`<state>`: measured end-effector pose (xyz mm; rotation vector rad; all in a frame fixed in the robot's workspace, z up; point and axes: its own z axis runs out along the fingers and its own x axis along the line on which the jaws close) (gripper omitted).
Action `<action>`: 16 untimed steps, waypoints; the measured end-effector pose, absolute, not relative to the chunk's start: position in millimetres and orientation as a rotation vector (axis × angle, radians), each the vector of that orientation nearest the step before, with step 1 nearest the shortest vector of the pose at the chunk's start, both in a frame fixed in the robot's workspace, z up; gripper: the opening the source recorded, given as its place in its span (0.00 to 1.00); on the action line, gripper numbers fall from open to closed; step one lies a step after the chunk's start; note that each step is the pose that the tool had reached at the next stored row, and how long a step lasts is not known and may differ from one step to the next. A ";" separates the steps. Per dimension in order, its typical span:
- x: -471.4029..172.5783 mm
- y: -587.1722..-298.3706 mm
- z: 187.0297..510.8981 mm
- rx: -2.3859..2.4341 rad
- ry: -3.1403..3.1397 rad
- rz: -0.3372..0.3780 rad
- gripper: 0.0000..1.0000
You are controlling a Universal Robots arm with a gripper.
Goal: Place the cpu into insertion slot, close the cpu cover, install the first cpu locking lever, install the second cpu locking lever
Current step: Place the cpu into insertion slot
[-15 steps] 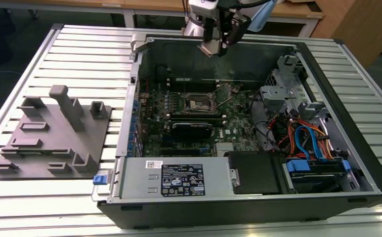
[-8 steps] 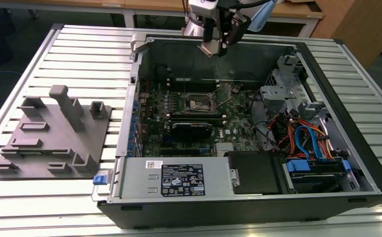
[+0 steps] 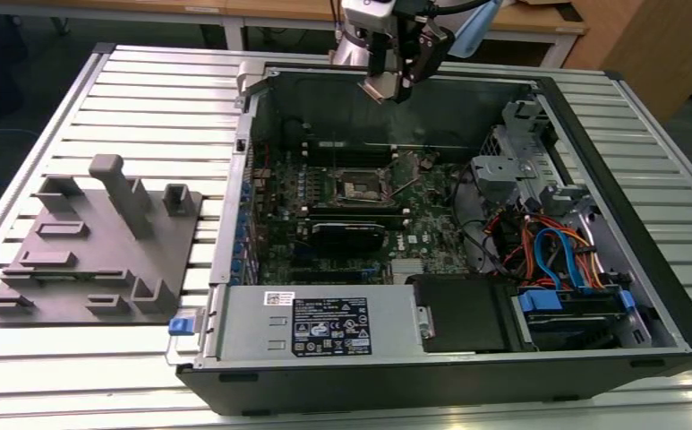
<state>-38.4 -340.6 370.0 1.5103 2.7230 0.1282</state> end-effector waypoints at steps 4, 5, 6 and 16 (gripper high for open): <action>-38.4 -340.6 370.0 1.512 2.722 0.128 0.54; -38.4 -340.6 370.0 1.513 2.721 0.128 0.54; -38.4 -340.6 369.9 1.515 2.720 0.128 0.54; -38.4 -340.6 369.4 1.569 2.688 0.127 0.54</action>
